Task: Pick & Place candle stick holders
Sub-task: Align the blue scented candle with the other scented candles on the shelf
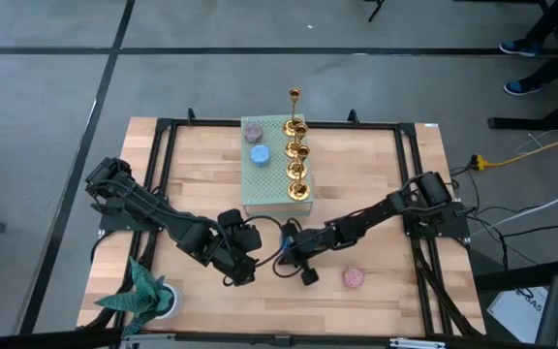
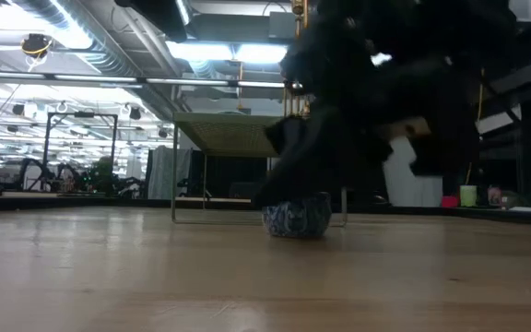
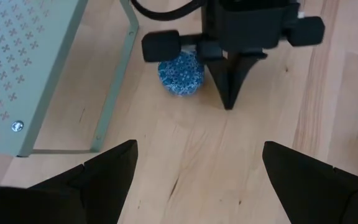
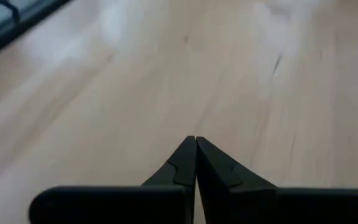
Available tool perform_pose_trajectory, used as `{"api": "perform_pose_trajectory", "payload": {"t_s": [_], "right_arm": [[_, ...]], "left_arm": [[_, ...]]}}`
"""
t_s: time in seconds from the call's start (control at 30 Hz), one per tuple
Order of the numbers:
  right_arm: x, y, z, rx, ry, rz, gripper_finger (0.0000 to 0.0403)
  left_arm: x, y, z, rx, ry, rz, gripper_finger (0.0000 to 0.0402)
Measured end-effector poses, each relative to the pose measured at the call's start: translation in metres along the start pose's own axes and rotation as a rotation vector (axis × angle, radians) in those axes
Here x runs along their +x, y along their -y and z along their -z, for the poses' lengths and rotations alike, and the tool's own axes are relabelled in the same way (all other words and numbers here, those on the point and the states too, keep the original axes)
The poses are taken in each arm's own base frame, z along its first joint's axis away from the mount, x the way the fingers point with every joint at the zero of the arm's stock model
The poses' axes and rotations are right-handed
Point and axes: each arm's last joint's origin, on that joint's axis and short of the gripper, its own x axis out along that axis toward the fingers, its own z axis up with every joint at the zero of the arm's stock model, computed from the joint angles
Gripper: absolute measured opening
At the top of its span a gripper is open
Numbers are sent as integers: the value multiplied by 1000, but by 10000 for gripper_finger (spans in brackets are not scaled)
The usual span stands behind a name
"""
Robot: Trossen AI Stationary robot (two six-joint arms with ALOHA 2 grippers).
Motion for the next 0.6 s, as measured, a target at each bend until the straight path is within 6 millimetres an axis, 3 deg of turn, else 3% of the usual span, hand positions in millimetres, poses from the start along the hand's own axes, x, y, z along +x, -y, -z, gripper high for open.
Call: {"api": "perform_pose_trajectory", "payload": {"t_s": [0.27,0.47,0.6], "right_arm": [[-12,1,-34,-75,126,-158,14],[-26,0,-44,-35,145,-195,14],[-40,1,-44,7,39,-203,14]], "left_arm": [[1,-1,-1,-3,0,-2,345],[4,-7,-6,-32,21,-35,345],[6,-9,-11,-54,50,-45,345]]}}
